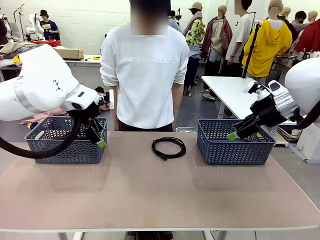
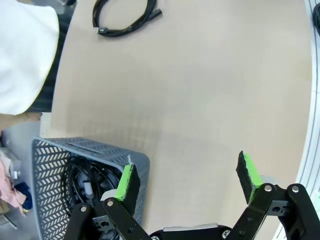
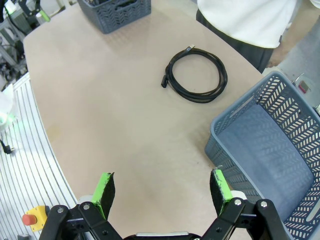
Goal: Organize the cables according to human instructions.
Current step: Pick up a bundle of cables and place it in the basket indicated by the human.
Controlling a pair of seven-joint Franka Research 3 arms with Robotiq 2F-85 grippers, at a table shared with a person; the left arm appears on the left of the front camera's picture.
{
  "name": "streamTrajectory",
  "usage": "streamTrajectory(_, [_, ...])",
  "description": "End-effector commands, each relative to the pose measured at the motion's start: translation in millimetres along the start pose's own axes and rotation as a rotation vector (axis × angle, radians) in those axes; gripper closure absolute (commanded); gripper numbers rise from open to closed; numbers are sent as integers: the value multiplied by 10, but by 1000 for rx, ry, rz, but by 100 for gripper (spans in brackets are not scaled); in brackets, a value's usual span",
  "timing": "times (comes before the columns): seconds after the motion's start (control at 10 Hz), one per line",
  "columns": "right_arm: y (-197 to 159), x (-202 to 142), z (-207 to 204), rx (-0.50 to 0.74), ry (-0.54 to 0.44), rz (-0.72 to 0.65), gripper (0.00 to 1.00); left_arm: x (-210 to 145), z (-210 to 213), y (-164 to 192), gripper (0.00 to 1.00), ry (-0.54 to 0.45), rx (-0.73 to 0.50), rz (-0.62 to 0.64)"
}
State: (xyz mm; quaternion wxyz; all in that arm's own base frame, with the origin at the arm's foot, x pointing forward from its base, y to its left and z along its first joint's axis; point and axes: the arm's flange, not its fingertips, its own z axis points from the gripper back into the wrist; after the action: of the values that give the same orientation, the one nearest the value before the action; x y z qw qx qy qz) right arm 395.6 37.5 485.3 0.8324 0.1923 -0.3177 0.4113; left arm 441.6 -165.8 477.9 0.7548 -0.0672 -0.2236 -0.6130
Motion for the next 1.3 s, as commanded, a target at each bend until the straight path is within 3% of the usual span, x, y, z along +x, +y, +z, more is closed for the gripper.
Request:
streamTrajectory(0.0, [-28,-8,-12,17,-28,17,0,3,15,38,0,6,-3,2])
streamTrajectory(1.2, [-28,-8,-12,17,-28,17,0,3,15,38,0,6,-3,2])
